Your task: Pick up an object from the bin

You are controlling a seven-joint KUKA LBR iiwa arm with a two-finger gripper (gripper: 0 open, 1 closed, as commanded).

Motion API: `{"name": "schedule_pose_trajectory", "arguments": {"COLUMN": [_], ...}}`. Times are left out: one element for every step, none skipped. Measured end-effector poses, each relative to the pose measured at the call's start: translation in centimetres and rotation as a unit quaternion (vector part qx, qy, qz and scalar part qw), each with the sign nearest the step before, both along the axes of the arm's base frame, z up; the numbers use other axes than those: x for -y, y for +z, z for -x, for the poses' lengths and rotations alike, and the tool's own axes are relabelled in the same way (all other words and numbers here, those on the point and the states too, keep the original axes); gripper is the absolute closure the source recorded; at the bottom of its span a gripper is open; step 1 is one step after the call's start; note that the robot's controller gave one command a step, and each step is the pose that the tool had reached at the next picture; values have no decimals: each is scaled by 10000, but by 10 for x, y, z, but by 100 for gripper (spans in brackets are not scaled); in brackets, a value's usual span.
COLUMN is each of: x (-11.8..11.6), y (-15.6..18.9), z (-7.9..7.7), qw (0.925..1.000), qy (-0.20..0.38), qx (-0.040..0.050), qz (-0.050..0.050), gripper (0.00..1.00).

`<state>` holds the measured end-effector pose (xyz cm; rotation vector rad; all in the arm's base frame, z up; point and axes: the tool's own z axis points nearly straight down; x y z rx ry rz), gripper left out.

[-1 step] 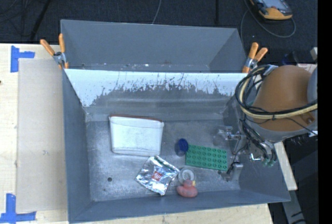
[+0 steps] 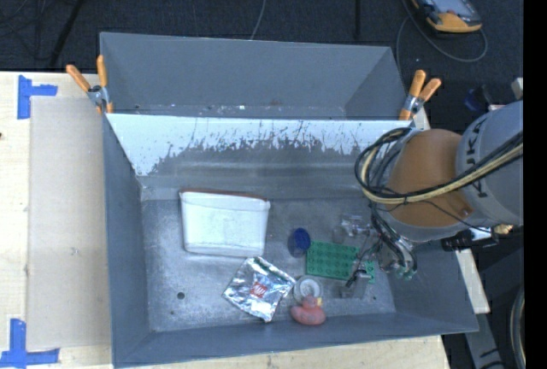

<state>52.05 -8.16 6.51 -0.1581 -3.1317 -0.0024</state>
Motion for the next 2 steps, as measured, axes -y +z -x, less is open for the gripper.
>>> {"name": "schedule_pose_trajectory", "arguments": {"x": [16,2], "y": [36,37], "z": [1,-13], "qw": [9999,9927], "qy": [-167,-1209], "qx": [40,33], "qz": [11,12], "gripper": [0,0]}}
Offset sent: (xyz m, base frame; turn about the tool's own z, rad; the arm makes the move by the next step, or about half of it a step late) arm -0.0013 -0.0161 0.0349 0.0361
